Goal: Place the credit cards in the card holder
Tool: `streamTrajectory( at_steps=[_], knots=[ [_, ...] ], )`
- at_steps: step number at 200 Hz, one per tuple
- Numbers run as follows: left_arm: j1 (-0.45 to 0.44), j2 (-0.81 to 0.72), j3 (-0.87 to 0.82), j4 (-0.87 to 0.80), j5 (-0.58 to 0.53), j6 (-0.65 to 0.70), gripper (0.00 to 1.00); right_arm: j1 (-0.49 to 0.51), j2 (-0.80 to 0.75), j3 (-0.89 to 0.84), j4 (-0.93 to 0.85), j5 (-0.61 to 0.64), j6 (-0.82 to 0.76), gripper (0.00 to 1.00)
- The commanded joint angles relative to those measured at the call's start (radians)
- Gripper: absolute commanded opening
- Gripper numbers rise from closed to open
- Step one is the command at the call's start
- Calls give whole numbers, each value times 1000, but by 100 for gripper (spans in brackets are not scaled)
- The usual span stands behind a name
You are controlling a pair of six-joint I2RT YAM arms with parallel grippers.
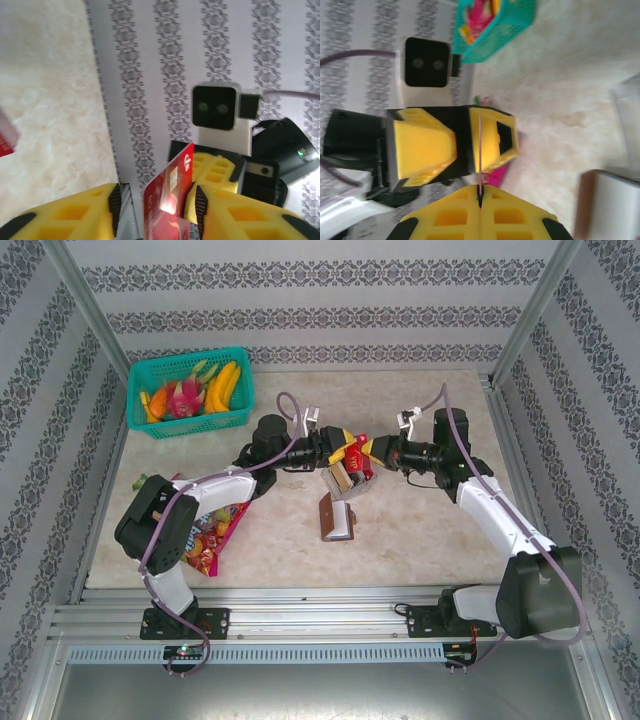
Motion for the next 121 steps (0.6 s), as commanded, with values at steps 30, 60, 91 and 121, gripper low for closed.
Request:
streamTrajectory(
  at_steps=[30, 60, 91, 121],
  knots=[
    [-33, -200, -30, -776, -349, 380, 65, 204, -108, -87, -339, 552, -243, 2],
    [-99, -210, -11, -967, -486, 432, 72, 358, -127, -163, -275, 695, -200, 2],
    [-145, -180, -4, -976, -503, 426, 73, 434, -90, -161, -287, 795, -184, 3],
    [-162, -135, 27, -981, -496, 431, 73, 452, -40, -164, -255, 800, -169, 3]
  ],
)
